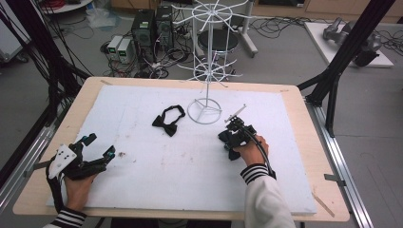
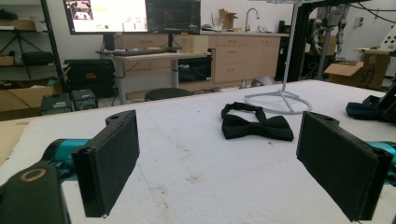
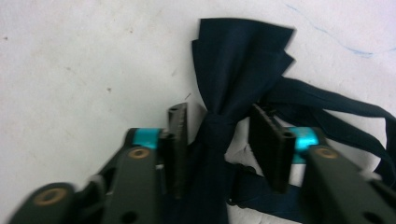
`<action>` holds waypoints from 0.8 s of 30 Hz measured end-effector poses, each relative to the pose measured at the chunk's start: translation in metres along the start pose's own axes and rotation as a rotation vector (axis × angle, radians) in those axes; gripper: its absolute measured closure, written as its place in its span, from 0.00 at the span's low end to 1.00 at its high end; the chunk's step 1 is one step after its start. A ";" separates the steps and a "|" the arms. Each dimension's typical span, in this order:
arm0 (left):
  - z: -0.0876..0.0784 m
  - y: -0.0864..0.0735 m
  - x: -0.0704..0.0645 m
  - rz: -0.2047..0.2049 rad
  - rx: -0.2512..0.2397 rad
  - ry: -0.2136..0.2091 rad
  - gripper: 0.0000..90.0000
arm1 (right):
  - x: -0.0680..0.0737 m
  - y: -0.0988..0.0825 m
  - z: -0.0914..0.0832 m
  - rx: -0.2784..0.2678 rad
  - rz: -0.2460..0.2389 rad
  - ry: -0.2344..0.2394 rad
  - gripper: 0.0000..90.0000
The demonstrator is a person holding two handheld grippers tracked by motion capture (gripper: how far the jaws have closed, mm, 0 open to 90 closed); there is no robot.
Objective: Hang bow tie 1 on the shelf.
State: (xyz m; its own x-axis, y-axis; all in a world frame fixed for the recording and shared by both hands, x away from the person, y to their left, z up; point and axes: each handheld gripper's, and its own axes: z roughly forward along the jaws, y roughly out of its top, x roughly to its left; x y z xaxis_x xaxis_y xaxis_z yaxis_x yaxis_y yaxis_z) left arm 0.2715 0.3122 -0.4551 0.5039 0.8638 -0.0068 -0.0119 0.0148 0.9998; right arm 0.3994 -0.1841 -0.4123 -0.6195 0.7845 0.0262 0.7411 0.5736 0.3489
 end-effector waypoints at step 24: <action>0.000 0.000 0.000 0.003 0.002 0.000 0.15 | -0.001 -0.006 -0.010 -0.070 0.030 0.045 0.84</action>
State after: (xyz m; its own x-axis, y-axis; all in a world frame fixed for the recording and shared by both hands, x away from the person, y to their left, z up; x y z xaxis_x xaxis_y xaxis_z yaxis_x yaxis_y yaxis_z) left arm 0.2716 0.3120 -0.4550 0.5039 0.8637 -0.0042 -0.0118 0.0118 0.9999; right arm 0.3934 -0.1909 -0.4051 -0.6096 0.7888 0.0786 0.7404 0.5311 0.4120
